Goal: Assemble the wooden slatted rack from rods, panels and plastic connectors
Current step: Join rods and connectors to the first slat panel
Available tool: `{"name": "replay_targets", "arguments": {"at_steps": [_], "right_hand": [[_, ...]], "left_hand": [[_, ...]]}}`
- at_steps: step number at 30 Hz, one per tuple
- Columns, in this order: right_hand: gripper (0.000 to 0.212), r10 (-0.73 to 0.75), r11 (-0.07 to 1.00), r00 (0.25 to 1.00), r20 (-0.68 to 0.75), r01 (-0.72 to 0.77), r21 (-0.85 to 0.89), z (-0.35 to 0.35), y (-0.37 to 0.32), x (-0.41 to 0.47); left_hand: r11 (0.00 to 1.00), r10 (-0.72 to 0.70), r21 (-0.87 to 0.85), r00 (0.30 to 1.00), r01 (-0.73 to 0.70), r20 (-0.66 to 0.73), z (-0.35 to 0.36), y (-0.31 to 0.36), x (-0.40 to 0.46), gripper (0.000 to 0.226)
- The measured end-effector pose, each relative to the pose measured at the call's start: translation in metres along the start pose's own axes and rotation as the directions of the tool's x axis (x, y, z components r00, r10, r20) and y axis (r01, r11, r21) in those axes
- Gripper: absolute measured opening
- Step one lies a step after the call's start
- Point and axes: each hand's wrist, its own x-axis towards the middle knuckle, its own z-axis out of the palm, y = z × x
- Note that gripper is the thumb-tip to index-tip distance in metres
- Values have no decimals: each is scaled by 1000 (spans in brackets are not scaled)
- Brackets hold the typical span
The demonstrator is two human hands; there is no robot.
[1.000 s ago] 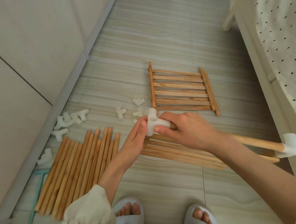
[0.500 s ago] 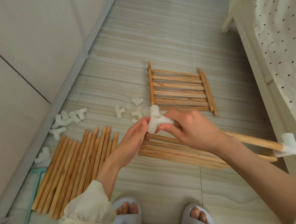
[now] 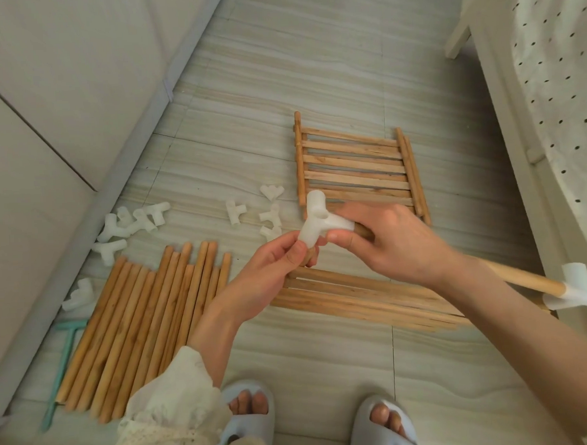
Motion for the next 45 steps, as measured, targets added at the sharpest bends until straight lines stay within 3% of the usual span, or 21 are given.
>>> {"name": "replay_targets", "arguments": {"at_steps": [8, 11, 15, 18, 21, 24, 26, 29, 31, 34, 36, 39, 42, 43, 45], "right_hand": [[48, 27, 996, 997, 65, -22, -89, 3, -1, -8], [53, 43, 990, 999, 32, -38, -135, 4, -3, -9], [43, 82, 991, 992, -94, -91, -100, -12, -10, -1], [40, 156, 988, 965, -213, -148, 52, -45, -16, -3], [35, 242, 945, 922, -301, -153, 291, -70, -21, -29], [72, 393, 815, 854, -341, -153, 559, -74, -26, -64], [88, 581, 660, 768, -270, -250, 709, -70, -21, -86], [76, 786, 392, 614, -67, -413, 822, -62, -10, -111], [62, 844, 343, 536, -13, -521, 781, -60, -5, -118], [65, 898, 272, 437, 54, -646, 713, -61, 5, -120], [68, 917, 312, 398, 7, -730, 608, -64, 10, -118], [61, 866, 499, 437, -242, -782, 374, -84, 15, -110], [47, 747, 623, 471, -469, -743, 246, -97, 19, -102], [48, 748, 612, 478, -461, -765, 200, -87, 23, -99], [59, 839, 524, 459, -291, -826, 208, -55, 26, -98]], "left_hand": [[997, -73, 18, 991, 71, 113, -3, 1, -8, 54], [989, -124, 96, 988, 116, 89, -2, 6, -10, 57], [981, -82, 178, 996, 77, 23, 13, 38, -8, 37], [939, 90, 329, 995, -100, 47, 28, 85, 1, 14], [772, 261, 564, 955, -294, 141, 54, 121, 10, 31], [490, 266, 816, 944, -306, 194, 97, 125, 16, 24], [347, 235, 883, 940, -318, 246, 121, 110, 17, 26], [215, 191, 914, 933, -344, 306, 143, 87, 18, 28], [150, 168, 918, 924, -368, 343, 153, 74, 18, 26], [76, 173, 900, 895, -429, 412, 163, 58, 16, 26], [58, 153, 890, 885, -452, 439, 167, 47, 15, 25], [-30, 187, 887, 869, -460, 458, 167, 37, 15, 26], [-34, 220, 897, 872, -441, 437, 165, 34, 22, 28], [-35, 224, 897, 871, -440, 437, 165, 34, 23, 26], [-48, 226, 894, 867, -446, 445, 162, 31, 25, 16]]}}
